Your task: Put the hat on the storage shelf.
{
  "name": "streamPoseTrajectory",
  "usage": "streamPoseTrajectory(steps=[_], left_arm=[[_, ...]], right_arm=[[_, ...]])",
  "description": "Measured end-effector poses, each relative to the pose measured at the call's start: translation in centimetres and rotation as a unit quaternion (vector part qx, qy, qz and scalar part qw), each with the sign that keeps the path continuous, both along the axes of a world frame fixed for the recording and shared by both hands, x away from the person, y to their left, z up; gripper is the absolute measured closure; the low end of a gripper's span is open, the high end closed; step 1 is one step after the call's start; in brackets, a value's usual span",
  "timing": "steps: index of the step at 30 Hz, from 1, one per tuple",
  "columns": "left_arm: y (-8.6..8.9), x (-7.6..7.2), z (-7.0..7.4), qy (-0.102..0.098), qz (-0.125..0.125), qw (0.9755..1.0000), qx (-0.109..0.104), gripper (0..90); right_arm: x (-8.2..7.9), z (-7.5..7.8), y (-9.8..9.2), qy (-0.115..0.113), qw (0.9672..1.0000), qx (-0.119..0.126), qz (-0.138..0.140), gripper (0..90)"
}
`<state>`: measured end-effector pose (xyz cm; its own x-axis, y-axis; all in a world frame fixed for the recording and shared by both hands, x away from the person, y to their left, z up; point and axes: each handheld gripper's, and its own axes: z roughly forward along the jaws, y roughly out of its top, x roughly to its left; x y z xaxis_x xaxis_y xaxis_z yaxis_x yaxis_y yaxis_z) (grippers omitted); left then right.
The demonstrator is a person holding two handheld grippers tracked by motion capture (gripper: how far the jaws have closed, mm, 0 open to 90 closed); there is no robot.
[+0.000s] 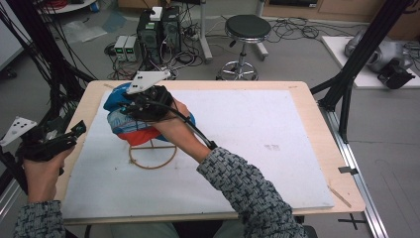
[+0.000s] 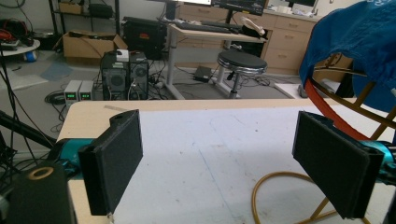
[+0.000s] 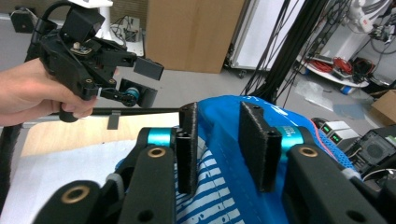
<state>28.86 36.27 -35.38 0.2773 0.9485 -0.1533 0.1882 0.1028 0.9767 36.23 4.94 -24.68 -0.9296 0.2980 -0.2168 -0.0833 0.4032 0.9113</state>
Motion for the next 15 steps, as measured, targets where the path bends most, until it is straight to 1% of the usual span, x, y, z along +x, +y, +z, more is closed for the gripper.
streamPoseTrajectory(steps=[5,7,8,12,14,15], left_arm=[[-0.1,0.0,0.0,0.000,-0.002,1.0000,0.001,16.4],[0.0,0.0,0.0,0.000,-0.001,1.0000,0.001,16.4],[0.0,0.0,0.0,0.000,-0.001,1.0000,0.000,16.4],[0.1,-0.1,0.1,-0.002,0.001,1.0000,0.000,16.4],[0.1,-0.1,0.1,-0.002,0.000,1.0000,0.000,16.3],[0.1,-0.1,0.1,-0.003,0.000,1.0000,0.000,16.4]], right_arm=[[0.2,0.0,-0.1,0.000,0.9999,0.007,-0.009,58.8],[0.3,0.0,-0.2,0.001,0.9998,0.015,-0.013,54.6],[0.3,0.1,-0.3,0.004,0.9997,0.020,-0.016,50.9],[0.4,0.5,-0.7,0.003,0.9992,0.032,-0.022,45.2],[0.3,0.7,-1.1,0.000,0.9987,0.043,-0.026,41.1],[0.4,0.9,-1.3,-0.004,0.9984,0.047,-0.030,40.6]])
